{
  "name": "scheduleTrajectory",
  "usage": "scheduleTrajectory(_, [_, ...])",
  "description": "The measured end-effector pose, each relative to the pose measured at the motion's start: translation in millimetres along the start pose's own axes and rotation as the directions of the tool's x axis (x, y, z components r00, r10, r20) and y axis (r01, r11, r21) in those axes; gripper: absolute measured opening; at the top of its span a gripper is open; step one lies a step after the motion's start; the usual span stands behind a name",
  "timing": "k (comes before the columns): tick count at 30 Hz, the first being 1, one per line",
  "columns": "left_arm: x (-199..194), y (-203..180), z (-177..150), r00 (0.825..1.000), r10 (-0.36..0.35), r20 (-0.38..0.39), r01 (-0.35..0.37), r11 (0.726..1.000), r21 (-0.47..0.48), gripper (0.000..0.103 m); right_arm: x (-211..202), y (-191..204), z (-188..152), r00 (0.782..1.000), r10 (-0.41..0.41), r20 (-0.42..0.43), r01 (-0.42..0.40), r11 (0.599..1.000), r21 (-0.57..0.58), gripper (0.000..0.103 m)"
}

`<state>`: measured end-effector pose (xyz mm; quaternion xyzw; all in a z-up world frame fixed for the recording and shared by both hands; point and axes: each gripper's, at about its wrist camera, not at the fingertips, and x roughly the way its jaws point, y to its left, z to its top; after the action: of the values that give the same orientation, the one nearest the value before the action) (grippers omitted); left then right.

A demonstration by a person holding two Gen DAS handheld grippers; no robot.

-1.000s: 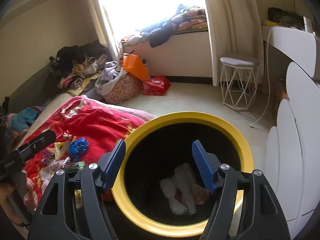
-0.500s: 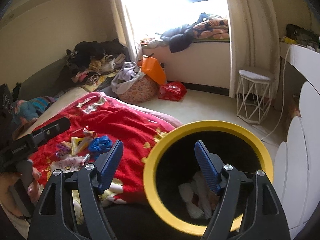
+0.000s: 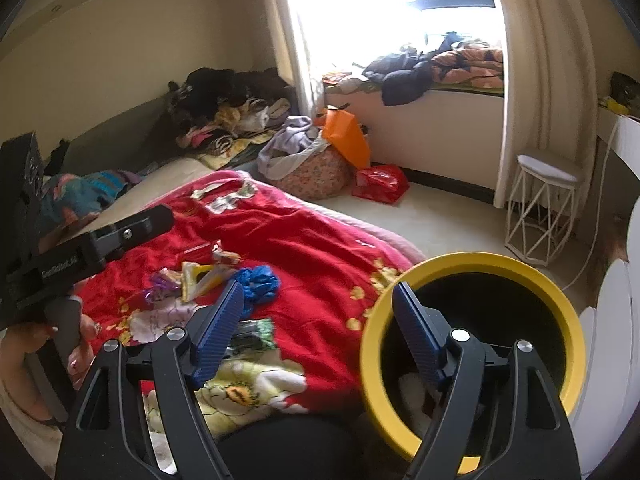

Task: Collect trash
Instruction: 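Move both tools back over the remaining wrappers on the bedspread, then grasp the purple wrapper with the left tool while the right tool grasps the green snack packet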

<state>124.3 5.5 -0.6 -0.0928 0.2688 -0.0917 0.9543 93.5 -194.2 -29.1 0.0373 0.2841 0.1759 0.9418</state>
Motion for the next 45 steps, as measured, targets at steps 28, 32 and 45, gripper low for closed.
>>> scheduleTrajectory(28, [-7.3,121.3,-15.6,0.976,0.211,-0.045,-0.216,0.964,-0.158,0.092,92.1,69.8,-21.9,0.983,0.022,-0.183,-0.048,0.988,-0.143,0.074])
scheduleTrajectory(32, [-1.6,143.4,-25.5,0.967,0.240,-0.084,-0.252,0.950,-0.183,0.092,112.4,66.4,-29.4,0.970,0.016,-0.242,-0.048,0.990,-0.129,0.074])
scheduleTrajectory(45, [26.4,185.3,-58.2,0.956,0.198,-0.215,-0.251,0.935,-0.252,0.075,167.1,54.2,-45.0,0.908,0.096,-0.408,-0.109,0.994,-0.009,0.056])
